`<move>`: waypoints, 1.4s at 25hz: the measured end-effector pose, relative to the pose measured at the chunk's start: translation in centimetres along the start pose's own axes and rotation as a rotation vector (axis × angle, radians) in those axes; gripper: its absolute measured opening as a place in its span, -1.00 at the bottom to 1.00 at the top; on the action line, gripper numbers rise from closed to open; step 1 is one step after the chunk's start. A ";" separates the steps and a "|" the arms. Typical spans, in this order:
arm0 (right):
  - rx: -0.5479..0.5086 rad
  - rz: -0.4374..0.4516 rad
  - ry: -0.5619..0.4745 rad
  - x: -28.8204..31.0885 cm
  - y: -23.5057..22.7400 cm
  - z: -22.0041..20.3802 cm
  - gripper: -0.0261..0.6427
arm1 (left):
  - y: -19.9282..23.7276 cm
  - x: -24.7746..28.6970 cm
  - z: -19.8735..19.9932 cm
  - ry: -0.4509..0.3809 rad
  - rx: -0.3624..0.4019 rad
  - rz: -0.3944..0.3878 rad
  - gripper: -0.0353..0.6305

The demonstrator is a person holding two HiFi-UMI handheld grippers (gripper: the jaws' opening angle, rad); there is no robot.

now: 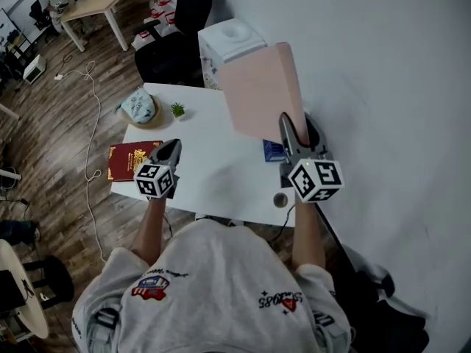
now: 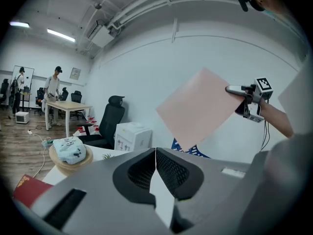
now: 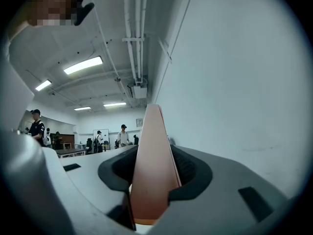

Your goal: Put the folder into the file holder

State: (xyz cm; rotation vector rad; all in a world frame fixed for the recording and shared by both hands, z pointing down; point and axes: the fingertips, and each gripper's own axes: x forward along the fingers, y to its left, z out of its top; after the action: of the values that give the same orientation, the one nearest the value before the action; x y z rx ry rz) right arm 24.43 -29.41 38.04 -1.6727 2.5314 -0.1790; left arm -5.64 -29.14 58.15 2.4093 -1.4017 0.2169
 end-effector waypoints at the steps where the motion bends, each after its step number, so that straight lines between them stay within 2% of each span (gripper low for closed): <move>1: -0.012 -0.015 -0.037 -0.5 -0.4 1.6 -0.40 | -0.3 0.5 0.0 0.002 0.002 -0.013 -0.87; 8: -0.077 -0.144 -0.224 -5.5 -4.1 9.8 -0.41 | -1.8 3.1 0.4 0.013 0.012 -0.082 -0.87; 14: -0.119 -0.262 -0.248 -9.1 -7.0 12.2 -0.42 | -3.5 4.6 1.0 0.023 0.023 -0.138 -0.87; 22: -0.109 -0.318 -0.178 -10.2 -8.2 9.7 -0.42 | -5.0 5.3 0.8 0.040 0.037 -0.181 -0.87; 35: -0.153 -0.347 -0.016 -9.2 -8.1 2.9 -0.42 | -4.2 4.2 -0.7 0.064 0.024 -0.176 -0.87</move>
State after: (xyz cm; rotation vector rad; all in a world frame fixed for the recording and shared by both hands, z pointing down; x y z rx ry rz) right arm 35.86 -24.21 36.62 -2.1530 2.2746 0.0029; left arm 0.07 -30.39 59.14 2.5047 -1.1578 0.2650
